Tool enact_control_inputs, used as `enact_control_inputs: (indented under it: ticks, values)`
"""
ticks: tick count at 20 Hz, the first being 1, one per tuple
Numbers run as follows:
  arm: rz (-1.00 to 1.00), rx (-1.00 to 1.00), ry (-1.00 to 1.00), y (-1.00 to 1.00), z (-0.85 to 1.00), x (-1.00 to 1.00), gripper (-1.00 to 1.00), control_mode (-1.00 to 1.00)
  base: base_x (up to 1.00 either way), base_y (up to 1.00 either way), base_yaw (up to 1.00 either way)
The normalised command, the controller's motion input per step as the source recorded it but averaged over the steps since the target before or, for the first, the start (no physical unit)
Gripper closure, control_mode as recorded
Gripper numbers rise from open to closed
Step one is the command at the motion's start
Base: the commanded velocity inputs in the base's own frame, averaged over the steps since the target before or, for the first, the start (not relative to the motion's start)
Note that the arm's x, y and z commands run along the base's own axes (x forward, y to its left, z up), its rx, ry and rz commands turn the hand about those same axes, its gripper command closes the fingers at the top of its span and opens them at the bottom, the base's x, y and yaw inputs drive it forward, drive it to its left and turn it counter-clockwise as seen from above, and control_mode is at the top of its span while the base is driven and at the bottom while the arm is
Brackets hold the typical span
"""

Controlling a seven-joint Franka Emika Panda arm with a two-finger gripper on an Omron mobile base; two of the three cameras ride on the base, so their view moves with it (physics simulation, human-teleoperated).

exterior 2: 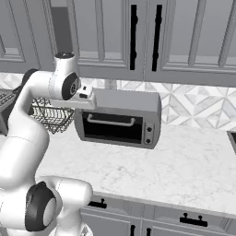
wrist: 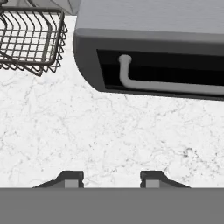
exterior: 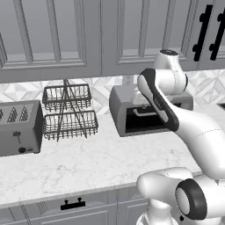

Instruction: Take a straw from the drawer in front and place it inside the glass cup on the dining counter.

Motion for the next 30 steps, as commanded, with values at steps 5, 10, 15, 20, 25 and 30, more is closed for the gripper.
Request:
enact_control_inputs:
  ticks: [5, 10, 15, 20, 25, 30]
  values:
    - [0.00, 0.00, 0.00, 0.00, 0.00, 0.00, -1.00, 1.00, -0.15, 0.00, 0.00]
    - [0.00, 0.00, 0.00, 0.00, 0.00, 0.00, -1.00, 1.00, -1.00, 0.04, 0.03]
    - [0.00, 0.00, 0.00, 0.00, 0.00, 0.00, -1.00, 1.00, -0.51, -0.19, 0.14]
    - [0.00, 0.00, 0.00, 0.00, 0.00, 0.00, -1.00, 1.00, 0.26, -0.63, 0.52]
    - [0.00, 0.00, 0.00, 0.00, 0.00, 0.00, -1.00, 1.00, 0.23, -0.60, 0.63]
    - [0.00, 0.00, 0.00, 0.00, 0.00, 0.00, -1.00, 1.00, 0.04, -0.62, 0.63]
